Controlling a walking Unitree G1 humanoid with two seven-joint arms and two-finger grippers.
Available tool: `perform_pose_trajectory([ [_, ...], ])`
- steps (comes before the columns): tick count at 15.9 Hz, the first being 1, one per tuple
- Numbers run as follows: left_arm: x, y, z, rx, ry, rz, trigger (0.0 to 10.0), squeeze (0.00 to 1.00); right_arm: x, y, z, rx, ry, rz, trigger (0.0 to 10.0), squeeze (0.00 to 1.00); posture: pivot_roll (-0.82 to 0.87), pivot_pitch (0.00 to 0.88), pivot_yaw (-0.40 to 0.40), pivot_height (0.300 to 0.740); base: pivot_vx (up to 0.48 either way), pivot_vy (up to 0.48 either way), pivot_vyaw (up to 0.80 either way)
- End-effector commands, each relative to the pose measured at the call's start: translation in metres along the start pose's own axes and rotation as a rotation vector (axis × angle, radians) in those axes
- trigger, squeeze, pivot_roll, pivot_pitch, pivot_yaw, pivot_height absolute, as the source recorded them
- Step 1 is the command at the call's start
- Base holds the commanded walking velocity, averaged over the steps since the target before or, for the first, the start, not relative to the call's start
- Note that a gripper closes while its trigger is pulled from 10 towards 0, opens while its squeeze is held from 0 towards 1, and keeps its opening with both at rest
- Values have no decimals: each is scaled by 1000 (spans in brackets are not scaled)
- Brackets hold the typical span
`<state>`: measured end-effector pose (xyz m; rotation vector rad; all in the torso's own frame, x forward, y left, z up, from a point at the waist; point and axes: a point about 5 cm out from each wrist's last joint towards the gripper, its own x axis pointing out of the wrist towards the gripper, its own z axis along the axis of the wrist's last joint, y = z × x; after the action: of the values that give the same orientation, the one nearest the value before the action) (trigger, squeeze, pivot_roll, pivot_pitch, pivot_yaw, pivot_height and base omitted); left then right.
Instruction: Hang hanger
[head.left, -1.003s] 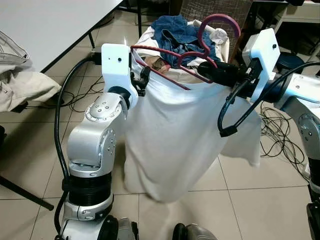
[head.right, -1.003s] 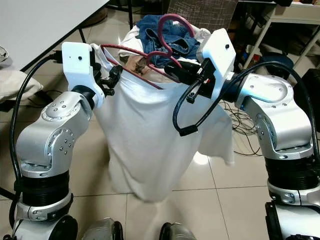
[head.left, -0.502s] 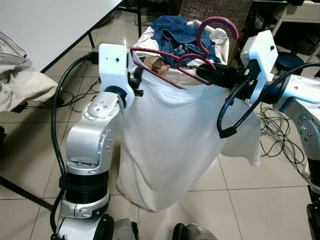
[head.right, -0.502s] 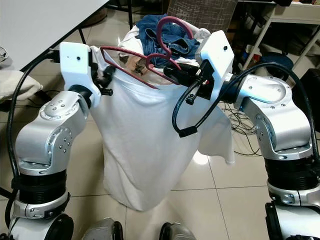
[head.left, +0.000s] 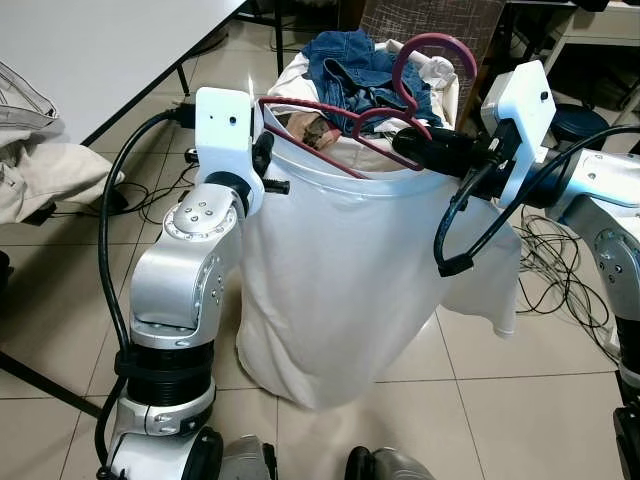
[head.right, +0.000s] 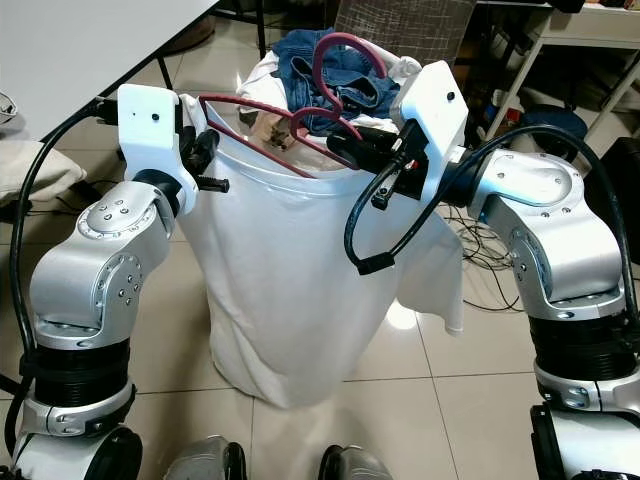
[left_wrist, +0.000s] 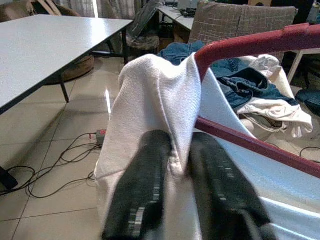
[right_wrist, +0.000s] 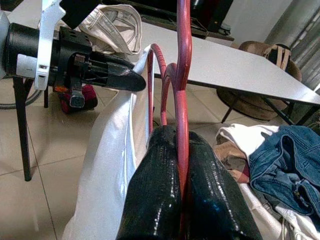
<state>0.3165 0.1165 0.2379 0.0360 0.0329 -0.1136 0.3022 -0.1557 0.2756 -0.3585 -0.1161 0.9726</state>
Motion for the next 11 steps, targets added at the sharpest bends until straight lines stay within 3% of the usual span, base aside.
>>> perform_pose_trajectory([
  [1,-1,-3,8,24,-35,-16,0,0,-3,1,7,-40,-5,11,0,0,-89,76,-30,740,0,0,0],
  [6,-4,12,24,101,-78,-32,0,0,-4,4,-4,-63,54,22,0,0,-84,74,-33,740,0,0,0],
  [9,5,35,47,185,-114,-39,0,0,-3,16,-14,-50,91,76,0,0,-68,67,-31,740,0,0,0],
  [11,12,37,51,204,-125,-67,0,0,-1,21,-16,-43,89,85,0,0,-71,63,-27,740,0,0,0],
])
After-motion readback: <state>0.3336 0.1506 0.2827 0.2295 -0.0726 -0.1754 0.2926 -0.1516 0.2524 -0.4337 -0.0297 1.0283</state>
